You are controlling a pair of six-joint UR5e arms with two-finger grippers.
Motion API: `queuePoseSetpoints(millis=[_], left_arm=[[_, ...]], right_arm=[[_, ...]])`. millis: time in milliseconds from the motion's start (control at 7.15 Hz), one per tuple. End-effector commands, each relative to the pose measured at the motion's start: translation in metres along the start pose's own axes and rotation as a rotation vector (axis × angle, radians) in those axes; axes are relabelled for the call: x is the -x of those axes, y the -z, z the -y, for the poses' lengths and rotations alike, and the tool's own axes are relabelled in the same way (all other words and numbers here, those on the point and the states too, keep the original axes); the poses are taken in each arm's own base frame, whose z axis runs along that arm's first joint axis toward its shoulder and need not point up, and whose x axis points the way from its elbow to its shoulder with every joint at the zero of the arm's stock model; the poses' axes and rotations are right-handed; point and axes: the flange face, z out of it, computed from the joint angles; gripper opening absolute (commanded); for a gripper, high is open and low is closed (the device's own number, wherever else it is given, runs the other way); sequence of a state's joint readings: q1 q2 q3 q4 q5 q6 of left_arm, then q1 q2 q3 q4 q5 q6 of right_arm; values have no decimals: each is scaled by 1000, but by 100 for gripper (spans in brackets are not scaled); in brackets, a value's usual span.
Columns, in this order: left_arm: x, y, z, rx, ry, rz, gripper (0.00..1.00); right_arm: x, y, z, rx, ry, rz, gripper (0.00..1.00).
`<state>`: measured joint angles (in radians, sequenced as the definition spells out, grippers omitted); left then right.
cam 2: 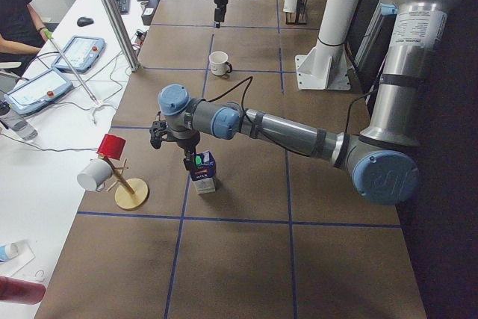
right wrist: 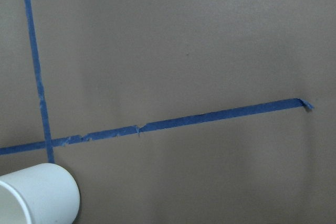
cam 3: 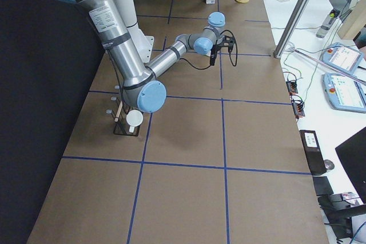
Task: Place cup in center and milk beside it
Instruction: 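Grasp the Pascual milk carton with the left gripper while the right gripper holds back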
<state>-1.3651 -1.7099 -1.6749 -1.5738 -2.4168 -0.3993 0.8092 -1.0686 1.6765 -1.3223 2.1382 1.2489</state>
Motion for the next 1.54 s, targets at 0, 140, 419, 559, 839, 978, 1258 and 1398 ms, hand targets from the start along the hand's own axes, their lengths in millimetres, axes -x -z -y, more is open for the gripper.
queuePoseSetpoints(millis=[0, 140, 419, 559, 839, 978, 1258, 1398], left_arm=[[-2, -27, 0, 16, -14, 72, 100], [2, -33, 1, 27, -6, 76, 100], [5, -48, 3, 34, -22, 75, 90], [0, -46, 6, 28, -20, 72, 54], [-39, -27, 17, -6, -13, 42, 5], [-78, 3, 18, -50, -17, -2, 4], [-250, 40, 14, -102, -72, -108, 3], [-350, 16, -7, -85, -102, -121, 3]], right_arm=[[-4, -2, 0, 0, 1, -6, 100], [-4, -2, 1, 0, 1, -6, 100], [-4, -2, 1, 0, 1, -6, 100], [-4, -3, 0, 2, 1, -7, 100], [-2, -2, 0, 0, 5, -3, 100], [-3, 8, 5, -10, 1, 7, 100], [-17, 19, 11, -26, -11, 8, 100], [-24, 22, 10, -49, -12, 0, 100]])
